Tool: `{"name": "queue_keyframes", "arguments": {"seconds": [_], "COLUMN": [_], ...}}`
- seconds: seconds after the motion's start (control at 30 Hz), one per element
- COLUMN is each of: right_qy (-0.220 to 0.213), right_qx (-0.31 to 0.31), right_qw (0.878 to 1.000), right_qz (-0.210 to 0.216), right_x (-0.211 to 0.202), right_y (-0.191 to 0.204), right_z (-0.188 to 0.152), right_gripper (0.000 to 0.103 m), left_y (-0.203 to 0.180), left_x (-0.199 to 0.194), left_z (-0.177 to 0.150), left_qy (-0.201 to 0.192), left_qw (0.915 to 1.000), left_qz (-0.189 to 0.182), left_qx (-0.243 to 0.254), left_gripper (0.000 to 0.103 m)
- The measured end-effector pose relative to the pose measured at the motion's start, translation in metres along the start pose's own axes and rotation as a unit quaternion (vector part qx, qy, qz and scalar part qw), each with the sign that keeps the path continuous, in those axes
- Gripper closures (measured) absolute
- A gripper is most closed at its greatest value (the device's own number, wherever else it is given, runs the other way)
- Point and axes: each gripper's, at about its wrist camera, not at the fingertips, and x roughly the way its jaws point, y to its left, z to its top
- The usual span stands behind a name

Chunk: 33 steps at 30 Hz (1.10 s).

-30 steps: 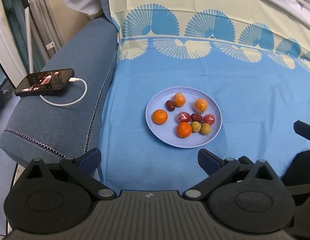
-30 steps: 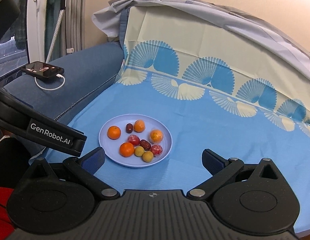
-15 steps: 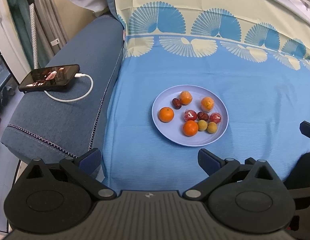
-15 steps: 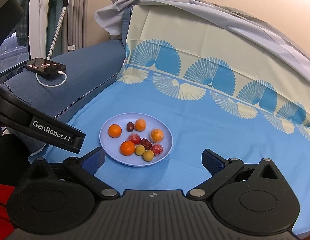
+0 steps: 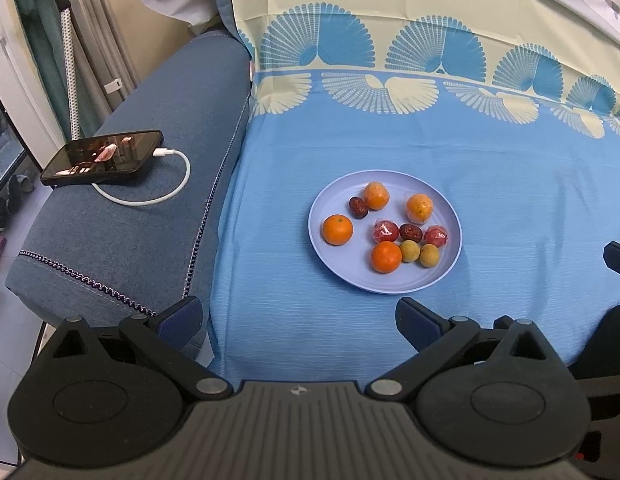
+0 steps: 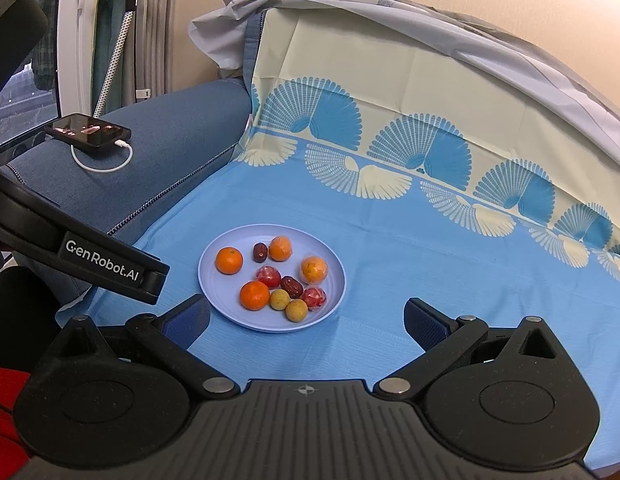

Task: Organize fruits
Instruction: 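Lift both tools back from the plate and hold still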

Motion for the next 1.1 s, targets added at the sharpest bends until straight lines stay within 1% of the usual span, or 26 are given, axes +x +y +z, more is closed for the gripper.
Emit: {"name": "queue_keyframes", "arguments": {"seconds": [0.97,1.1], "right_qy": [0.000,0.001], "right_qx": [-0.001,0.000], "right_qw": [1.000,1.000], "right_qz": [0.001,0.001], "right_x": [0.0006,0.0008], "right_y": [0.0000,0.0002], "right_z": [-0.0001,0.0000], "right_gripper": [0.001,0.001], "left_y": [-0.0003,-0.0004], "left_x": [0.0025,0.0032], "left_z": [0.0005,0.0001], "left_qy": [0.003,0.002], "left_qw": [1.0000,0.9999], "left_qz": [0.002,0.008], "left_qx": [0.006,0.009], "left_gripper": [0.000,0.000]}}
